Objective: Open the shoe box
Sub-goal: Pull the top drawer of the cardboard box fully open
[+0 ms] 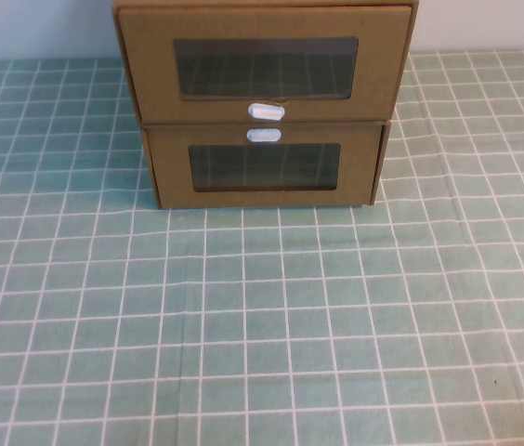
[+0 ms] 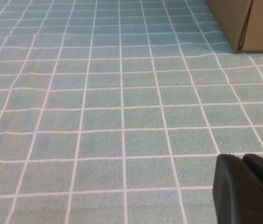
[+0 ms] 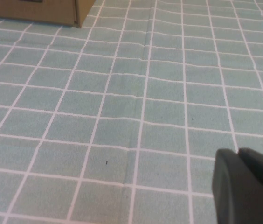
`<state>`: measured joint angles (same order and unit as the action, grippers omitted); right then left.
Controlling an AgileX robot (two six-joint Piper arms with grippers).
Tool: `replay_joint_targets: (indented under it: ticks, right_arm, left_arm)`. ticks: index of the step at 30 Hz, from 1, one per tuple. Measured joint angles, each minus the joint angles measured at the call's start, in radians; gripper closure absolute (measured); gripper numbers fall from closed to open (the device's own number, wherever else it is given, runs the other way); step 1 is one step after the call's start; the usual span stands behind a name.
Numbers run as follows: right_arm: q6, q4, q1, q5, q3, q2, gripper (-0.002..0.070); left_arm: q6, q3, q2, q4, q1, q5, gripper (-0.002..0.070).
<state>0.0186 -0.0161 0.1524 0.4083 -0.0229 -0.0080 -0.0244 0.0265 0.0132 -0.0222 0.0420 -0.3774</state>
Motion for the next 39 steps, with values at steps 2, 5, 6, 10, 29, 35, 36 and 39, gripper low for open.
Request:
replay_joint_targets:
  ticks: [2,5,6,10,29,35,36,39]
  right_arm:
    - [0.0,0.0,0.0,0.0,0.0,0.0,0.0689]
    - [0.0,0.0,0.0,0.0,0.0,0.0,0.0689]
    - [0.0,0.0,0.0,0.0,0.0,0.0,0.0689]
    - [0.0,0.0,0.0,0.0,0.0,0.0,0.0689]
    - [0.0,0.0,0.0,-0.393,0.0,0.0,0.0689]
    - [0.0,0.0,0.0,-0.825,0.0,0.0,0.0689]
    - [0.0,0.0,0.0,-0.889,0.0,0.0,0.0689]
    - [0.0,0.0,0.0,-1.033,0.0,0.0,0.0689]
  left_arm:
    - [0.0,0.0,0.0,0.0,0.0,0.0,0.068]
    - [0.0,0.0,0.0,0.0,0.0,0.0,0.068]
    - [0.0,0.0,0.0,0.0,0.0,0.0,0.068]
    - [0.0,0.0,0.0,0.0,0.0,0.01,0.068]
    - [0.0,0.0,0.0,0.0,0.0,0.464,0.068]
    - [0.0,0.0,0.0,0.0,0.0,0.686,0.068]
    - [0.0,0.0,0.0,0.0,0.0,0.699,0.068]
    - [0.0,0.0,0.0,0.0,0.0,0.705,0.068]
